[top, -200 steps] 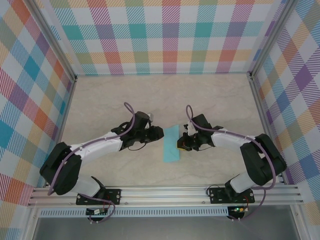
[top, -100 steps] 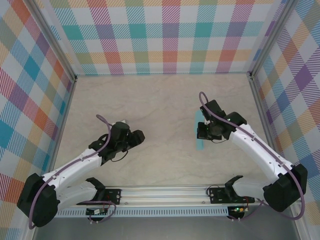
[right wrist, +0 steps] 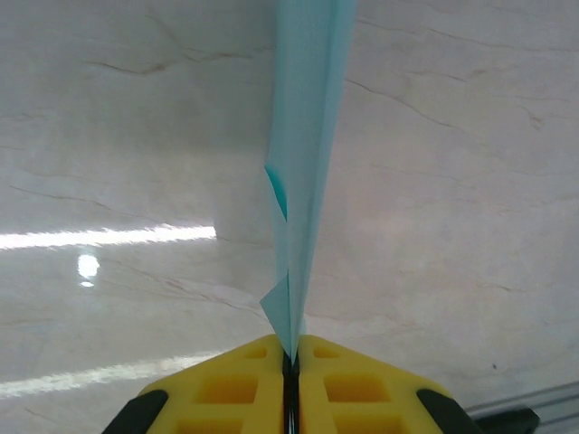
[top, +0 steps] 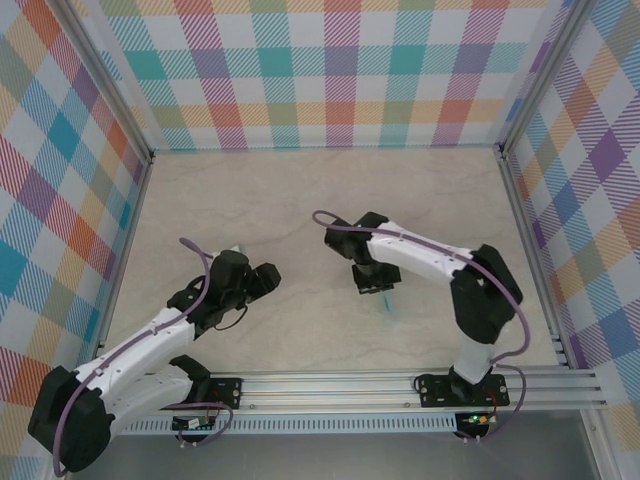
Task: Fold a paper plane with a square sheet of paper (pick it up from the middle)
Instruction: Turn over the paper at the center of the table, then third fold the triangle at the center of the table.
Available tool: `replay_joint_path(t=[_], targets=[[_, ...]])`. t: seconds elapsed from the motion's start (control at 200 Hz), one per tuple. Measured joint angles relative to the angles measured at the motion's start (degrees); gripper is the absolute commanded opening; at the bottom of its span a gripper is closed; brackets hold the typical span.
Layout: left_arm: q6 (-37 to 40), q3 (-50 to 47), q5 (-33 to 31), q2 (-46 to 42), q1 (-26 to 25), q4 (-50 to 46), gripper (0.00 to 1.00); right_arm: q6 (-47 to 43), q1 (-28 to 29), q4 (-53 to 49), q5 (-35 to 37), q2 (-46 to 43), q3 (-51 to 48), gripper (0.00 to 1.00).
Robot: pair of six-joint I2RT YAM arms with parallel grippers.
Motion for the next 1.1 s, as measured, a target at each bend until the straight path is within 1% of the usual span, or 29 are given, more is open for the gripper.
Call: replay_joint_path(t=[0.085, 0.205, 0.315, 0.415, 0.465, 0.57, 0.64, 0.705, 0.855, 0.975, 1.015, 1.06, 1.1], targets=[[-0.02, -0.92, -0.42, -2.19, 0.24, -1.36, 0.71, 0.02, 0.83, 2.21, -3.48, 5.55, 3.85, 0.1], [-0.02, -1.73, -0.74, -4.98, 0.33, -3.1, 0.73, 0.17, 1.44, 6.51, -8.83, 11.32, 8.55, 0.13], [0.0, -2.64, -0.7, -7.15, 0.35, -4.09, 0.74, 0.35, 1.51, 10.75, -14.12, 12.96, 9.79, 0.34], [0.0, -3.34, -0.31, -7.43, 0.35, -4.26, 0.75, -0.15, 1.51, 13.31, -17.75, 12.63, 9.75, 0.43], [0.02, -3.58, 0.24, -7.32, 0.44, -4.26, 0.74, -0.55, 1.49, 15.32, -19.12, 11.65, 8.74, 0.45], [0.17, -3.74, 2.38, -6.1, 0.57, -3.26, 0.7, -0.46, 1.22, 20.04, -21.16, 5.53, 2.82, 0.5], [0.26, -3.78, 4.59, -4.17, 0.57, -0.94, 0.67, -0.11, 0.63, 22.62, -21.88, -1.14, -2.47, 0.52], [0.37, -3.78, 7.17, -1.51, 0.57, 1.75, 0.64, 0.2, -0.68, 24.76, -21.81, -7.43, -7.08, 0.52], [0.44, -2.71, 13.05, 6.82, 0.42, 6.01, 0.6, 2.21, -6.88, 31.71, -22.49, -20.2, -20.31, 0.52], [0.5, 0.33, 15.63, 13.57, -1.31, 8.33, 0.58, 4.0, -12.15, 36.94, -24.76, -25.81, -31.61, 0.53], [0.61, 2.03, 16.22, 16.13, -2.38, 8.92, 0.54, 4.52, -13.49, 38.64, -26.1, -27.23, -35.04, 0.53], [0.98, 4.22, 17.11, 19.04, -3.65, 9.46, 0.47, 5.01, -14.84, 40.65, -27.96, -28.44, -38.14, 0.52], [1.64, 6.56, 17.88, 21.86, -4.76, 9.75, 0.44, 5.57, -16.24, 42.93, -29.9, -29.49, -40.83, 0.51]])
